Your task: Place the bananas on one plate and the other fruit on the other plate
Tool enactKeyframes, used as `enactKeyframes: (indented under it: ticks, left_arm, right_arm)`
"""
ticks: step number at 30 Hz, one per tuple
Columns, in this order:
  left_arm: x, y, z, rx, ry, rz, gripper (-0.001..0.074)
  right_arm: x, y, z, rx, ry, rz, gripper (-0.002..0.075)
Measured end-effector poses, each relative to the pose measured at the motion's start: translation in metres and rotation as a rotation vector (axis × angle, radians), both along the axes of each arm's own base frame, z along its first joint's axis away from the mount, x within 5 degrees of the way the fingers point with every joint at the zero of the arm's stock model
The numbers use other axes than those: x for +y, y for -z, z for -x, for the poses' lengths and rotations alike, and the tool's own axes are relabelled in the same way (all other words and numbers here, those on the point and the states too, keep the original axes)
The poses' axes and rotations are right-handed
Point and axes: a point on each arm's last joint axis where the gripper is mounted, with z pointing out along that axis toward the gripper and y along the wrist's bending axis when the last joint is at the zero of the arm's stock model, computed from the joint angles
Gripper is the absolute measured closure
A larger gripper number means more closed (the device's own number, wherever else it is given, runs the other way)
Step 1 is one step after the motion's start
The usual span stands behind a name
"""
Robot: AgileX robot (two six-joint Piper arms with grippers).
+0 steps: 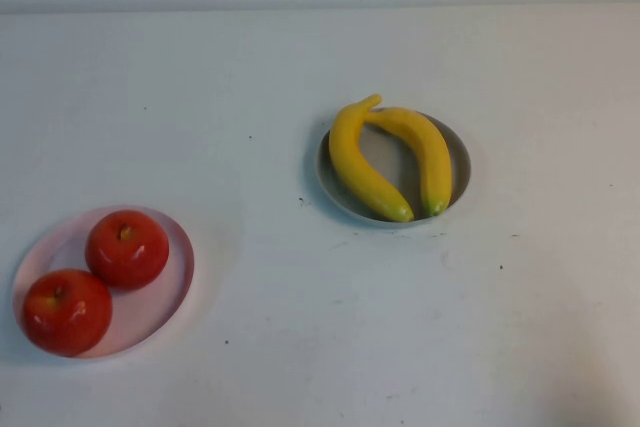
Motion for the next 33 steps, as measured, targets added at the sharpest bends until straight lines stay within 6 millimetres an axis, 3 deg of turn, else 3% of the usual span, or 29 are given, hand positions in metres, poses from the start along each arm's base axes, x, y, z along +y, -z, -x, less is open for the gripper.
enactKeyframes:
  ticks: [11,33]
  left_arm:
    - [0.0,0.0,0.0,0.0,0.0,0.0,0.0731]
    - [0.0,0.0,0.0,0.0,0.0,0.0,0.0731]
  right_arm:
    - [0.0,0.013,0.022,0.081,-0.017,0.004,0.0741]
    - [0.0,0.016,0.023,0.113,-0.018,0.006,0.0741]
